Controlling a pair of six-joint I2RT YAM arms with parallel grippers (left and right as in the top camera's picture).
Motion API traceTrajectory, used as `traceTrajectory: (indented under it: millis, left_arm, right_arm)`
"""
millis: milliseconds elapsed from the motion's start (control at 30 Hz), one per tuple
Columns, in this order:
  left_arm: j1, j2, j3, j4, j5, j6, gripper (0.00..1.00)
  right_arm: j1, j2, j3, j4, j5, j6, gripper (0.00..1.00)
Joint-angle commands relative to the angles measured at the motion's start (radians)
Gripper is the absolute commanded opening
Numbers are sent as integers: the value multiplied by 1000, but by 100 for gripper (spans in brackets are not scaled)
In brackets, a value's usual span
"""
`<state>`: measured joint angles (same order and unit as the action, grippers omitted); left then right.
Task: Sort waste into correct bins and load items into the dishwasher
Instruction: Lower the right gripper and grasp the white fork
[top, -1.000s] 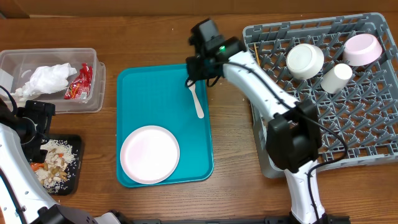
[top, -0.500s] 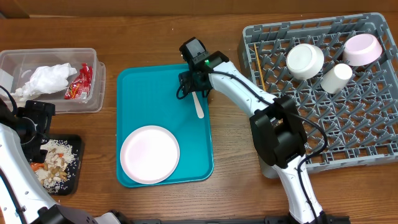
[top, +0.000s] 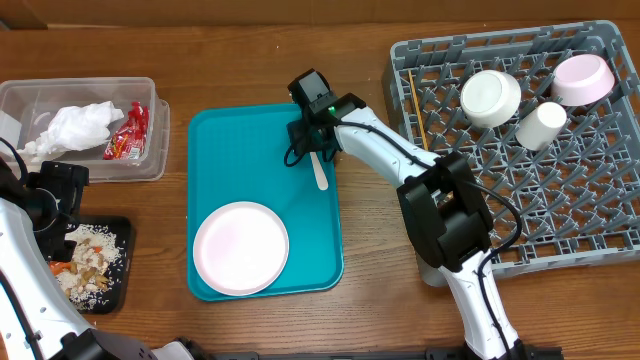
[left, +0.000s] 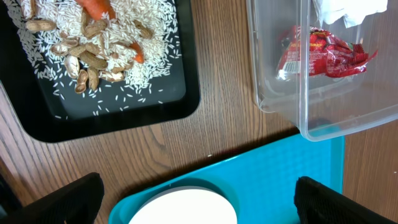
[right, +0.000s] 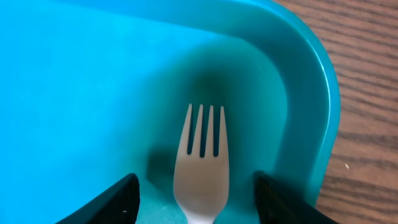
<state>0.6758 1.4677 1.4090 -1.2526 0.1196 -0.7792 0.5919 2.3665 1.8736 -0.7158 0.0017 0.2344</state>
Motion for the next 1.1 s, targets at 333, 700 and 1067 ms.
traceTrajectory:
  millis: [333,700,1067]
  left_arm:
    - [-2,4,8,1,-8,9,100]
    - [-2,4,8,1,-8,8,100]
    - [-2,4,8,1,-8,8,100]
  right_arm:
    - [33,18,-55,34,-7,5,31]
    - [36,18,6,-42,-7,5,27]
    - [25,18,291,-290,-6,5,21]
